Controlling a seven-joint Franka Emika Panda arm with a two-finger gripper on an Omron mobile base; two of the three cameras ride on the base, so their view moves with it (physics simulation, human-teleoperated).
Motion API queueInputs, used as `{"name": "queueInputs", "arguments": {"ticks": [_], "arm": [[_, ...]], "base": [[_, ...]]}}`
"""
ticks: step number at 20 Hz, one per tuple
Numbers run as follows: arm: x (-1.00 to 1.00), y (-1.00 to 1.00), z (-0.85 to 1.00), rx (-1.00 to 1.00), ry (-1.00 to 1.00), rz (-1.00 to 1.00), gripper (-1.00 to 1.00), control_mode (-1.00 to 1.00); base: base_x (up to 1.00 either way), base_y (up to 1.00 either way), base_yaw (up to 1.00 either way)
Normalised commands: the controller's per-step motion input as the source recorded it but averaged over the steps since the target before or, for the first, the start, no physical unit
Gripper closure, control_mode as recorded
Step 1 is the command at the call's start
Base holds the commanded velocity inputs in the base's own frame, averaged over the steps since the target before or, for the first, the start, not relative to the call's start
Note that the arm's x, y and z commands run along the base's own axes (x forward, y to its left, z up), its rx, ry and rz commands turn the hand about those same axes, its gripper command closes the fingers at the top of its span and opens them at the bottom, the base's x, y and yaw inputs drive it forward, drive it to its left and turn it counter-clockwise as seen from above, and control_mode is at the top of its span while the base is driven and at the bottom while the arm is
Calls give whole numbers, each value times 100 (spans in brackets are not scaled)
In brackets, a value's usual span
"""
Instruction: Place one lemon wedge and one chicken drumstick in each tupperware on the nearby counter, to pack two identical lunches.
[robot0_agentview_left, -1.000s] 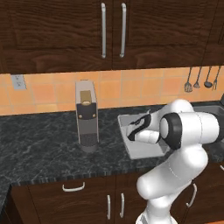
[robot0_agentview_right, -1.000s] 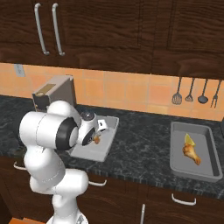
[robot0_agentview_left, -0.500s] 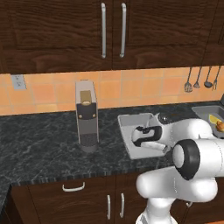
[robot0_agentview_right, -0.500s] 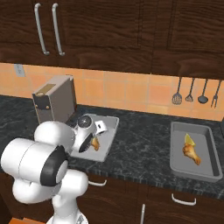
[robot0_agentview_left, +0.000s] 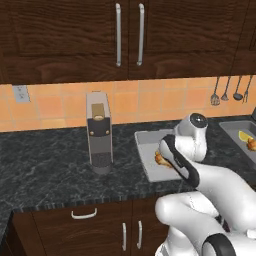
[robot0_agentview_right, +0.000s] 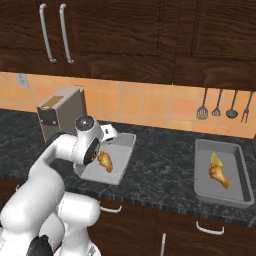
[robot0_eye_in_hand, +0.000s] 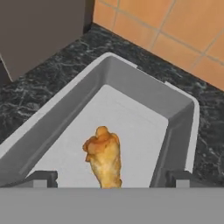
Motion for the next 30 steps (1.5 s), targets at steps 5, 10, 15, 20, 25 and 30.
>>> {"name": "queueInputs", "arguments": {"ticks": [5, 10, 15, 20, 25, 30], "arm": [[-100, 26, 46, 5, -9, -41, -100, -100], [-100, 5, 60, 32, -8, -58, -100, -100], [-99, -20, 57, 33, 0, -23, -100, -100], [-30, -6, -33, 10, 0, 14, -100, -100], [-8, 6, -25, 0, 0, 23, -100, 100], [0, 0, 0, 0, 0, 0, -100, 100]], "base": [[0, 0, 0], [0, 0, 0], [0, 0, 0], [0, 0, 0], [-26, 0, 11], [-78, -63, 3]]}}
